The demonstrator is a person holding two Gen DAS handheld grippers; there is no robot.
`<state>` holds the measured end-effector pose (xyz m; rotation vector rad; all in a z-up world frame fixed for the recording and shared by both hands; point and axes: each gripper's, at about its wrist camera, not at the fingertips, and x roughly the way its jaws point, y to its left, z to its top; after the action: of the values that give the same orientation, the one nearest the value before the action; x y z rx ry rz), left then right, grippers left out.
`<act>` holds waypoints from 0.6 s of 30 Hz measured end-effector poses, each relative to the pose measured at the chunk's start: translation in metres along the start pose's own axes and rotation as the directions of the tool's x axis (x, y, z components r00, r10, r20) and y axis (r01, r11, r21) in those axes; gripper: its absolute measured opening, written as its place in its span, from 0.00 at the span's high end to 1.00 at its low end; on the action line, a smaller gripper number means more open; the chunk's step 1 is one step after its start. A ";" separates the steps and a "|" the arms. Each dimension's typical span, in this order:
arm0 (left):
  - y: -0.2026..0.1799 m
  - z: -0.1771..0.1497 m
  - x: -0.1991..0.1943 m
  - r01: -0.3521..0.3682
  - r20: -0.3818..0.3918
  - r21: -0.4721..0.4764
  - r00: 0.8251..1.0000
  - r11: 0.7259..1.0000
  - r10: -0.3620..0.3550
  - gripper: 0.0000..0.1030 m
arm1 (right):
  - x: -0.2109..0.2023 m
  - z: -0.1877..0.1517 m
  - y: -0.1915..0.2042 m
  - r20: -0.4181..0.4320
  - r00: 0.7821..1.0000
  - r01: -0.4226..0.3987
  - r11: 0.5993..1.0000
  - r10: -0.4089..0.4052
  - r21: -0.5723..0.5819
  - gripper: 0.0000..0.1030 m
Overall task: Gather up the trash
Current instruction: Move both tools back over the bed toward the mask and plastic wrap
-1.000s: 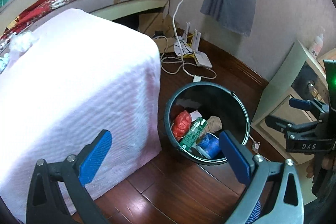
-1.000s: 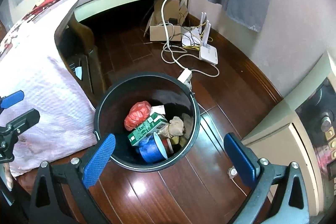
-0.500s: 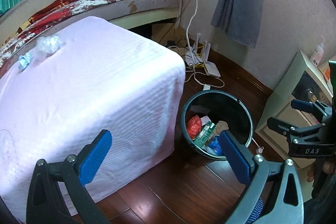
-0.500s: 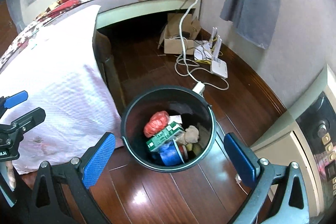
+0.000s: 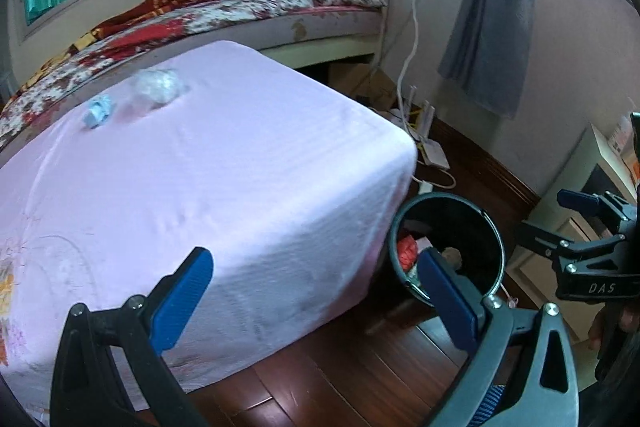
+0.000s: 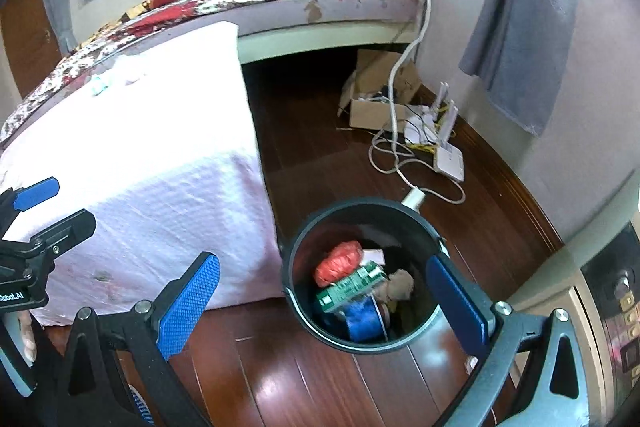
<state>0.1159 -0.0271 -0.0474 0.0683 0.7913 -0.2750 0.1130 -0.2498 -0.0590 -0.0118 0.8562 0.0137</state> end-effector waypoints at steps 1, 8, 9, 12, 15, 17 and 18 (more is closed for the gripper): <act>0.005 0.000 -0.002 -0.009 0.006 -0.008 1.000 1.000 0.009 0.01 | 0.000 0.002 0.003 0.003 1.000 -0.005 1.000 0.005 -0.005 0.00; 0.043 -0.001 -0.014 -0.065 0.030 -0.063 0.997 0.996 0.067 0.01 | 0.003 0.021 0.046 0.029 0.998 -0.061 0.996 0.063 -0.065 0.00; 0.049 -0.002 -0.015 -0.075 0.031 -0.071 0.997 0.995 0.077 0.01 | 0.004 0.023 0.051 0.031 0.997 -0.066 0.995 0.069 -0.072 0.00; 0.066 -0.004 -0.019 -0.100 0.034 -0.098 0.994 0.990 0.103 0.01 | 0.006 0.029 0.066 0.037 0.995 -0.084 0.992 0.088 -0.094 0.00; 0.081 -0.006 -0.023 -0.123 0.036 -0.121 0.991 0.985 0.128 0.01 | 0.008 0.035 0.081 0.041 0.993 -0.103 0.988 0.108 -0.113 0.00; 0.087 -0.006 -0.025 -0.135 0.037 -0.131 0.989 0.982 0.141 0.01 | 0.008 0.038 0.091 0.043 0.992 -0.115 0.985 0.121 -0.127 0.00; 0.090 -0.007 -0.025 -0.141 0.038 -0.136 0.988 0.981 0.148 0.01 | 0.008 0.039 0.095 0.045 0.991 -0.120 0.984 0.126 -0.132 0.00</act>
<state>0.1186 0.0662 -0.0379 -0.0062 0.7514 -0.0853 0.1464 -0.1540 -0.0404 -0.0797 0.8012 0.1848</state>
